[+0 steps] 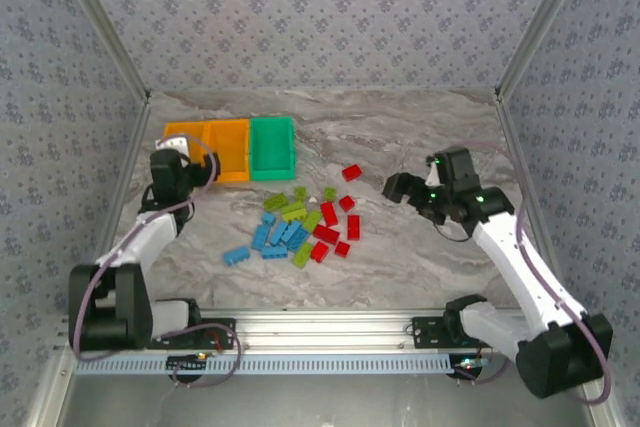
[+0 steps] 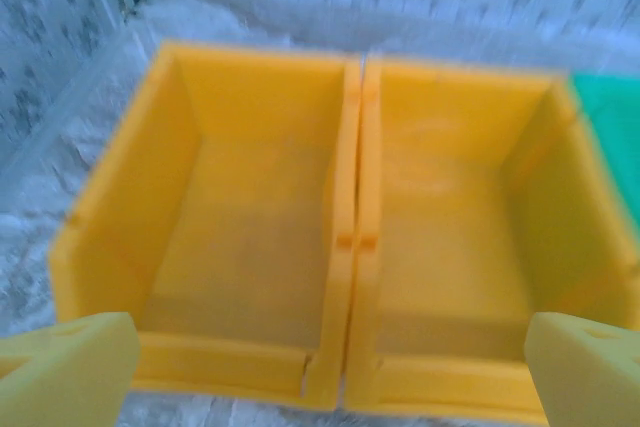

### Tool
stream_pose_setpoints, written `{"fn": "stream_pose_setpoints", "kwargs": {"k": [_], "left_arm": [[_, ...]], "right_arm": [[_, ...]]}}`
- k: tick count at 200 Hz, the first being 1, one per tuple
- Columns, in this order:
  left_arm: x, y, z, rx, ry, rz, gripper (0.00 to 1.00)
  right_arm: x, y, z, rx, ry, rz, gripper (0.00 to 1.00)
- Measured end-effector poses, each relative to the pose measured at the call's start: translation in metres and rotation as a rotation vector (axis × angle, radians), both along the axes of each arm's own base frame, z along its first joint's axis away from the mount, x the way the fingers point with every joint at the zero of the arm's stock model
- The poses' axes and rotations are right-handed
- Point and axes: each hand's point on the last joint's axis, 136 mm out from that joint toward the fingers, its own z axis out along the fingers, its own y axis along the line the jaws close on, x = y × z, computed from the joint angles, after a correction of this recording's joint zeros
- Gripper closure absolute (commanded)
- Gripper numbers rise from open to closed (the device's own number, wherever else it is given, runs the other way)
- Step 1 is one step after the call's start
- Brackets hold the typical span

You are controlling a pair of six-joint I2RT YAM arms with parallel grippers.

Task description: Sort the legos into containers by color

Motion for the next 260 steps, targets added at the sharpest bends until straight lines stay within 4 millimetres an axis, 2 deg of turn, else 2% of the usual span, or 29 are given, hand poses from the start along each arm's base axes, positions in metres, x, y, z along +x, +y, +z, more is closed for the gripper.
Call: {"fn": "stream_pose_setpoints", "kwargs": {"k": [17,35,54,70,82,99,120,138,153,186,228,260], "left_arm": [[-0.009,-0.015,0.034,-0.084,0.02,0.015,0.03],[-0.024,-0.044,0.043,-0.186,0.106,-0.001,0.06],[-0.049,-0.084,0.024,-0.27,0.259,-0.04,0.08],[-0.079,-0.113,-0.005,-0.297,0.42,-0.056,0.09],[-0.101,-0.124,-0.023,-0.312,0.526,-0.031,0.09],[-0.127,-0.122,-0.045,-0.357,0.63,0.06,0.09],[-0.165,-0.104,-0.075,-0.42,0.715,0.203,0.09],[-0.199,-0.089,-0.097,-0.438,0.796,0.296,0.04],[-0.215,-0.086,-0.108,-0.439,0.858,0.325,0.01],[-0.228,-0.093,-0.13,-0.4,0.968,0.321,0.01],[-0.221,-0.095,-0.143,-0.344,0.996,0.296,0.01],[-0.216,-0.096,-0.148,-0.314,0.994,0.269,0.1]], "right_arm": [[-0.004,0.032,0.002,0.006,0.057,0.104,0.04],[-0.007,0.063,0.0,0.005,0.098,0.199,0.04],[-0.011,0.086,-0.007,-0.002,0.136,0.264,0.03],[-0.014,0.092,-0.013,-0.009,0.158,0.278,0.03],[-0.014,0.091,-0.014,-0.01,0.164,0.275,0.03],[-0.015,0.091,-0.013,-0.01,0.167,0.272,0.03],[-0.017,0.089,-0.014,-0.016,0.179,0.271,0.02],[-0.019,0.088,-0.014,-0.016,0.184,0.268,0.02],[-0.02,0.088,-0.015,-0.014,0.186,0.265,0.01],[-0.021,0.087,-0.016,-0.015,0.191,0.262,0.01],[-0.021,0.086,-0.017,-0.017,0.196,0.261,0.0],[-0.025,0.082,-0.023,-0.022,0.212,0.254,0.0]]}}
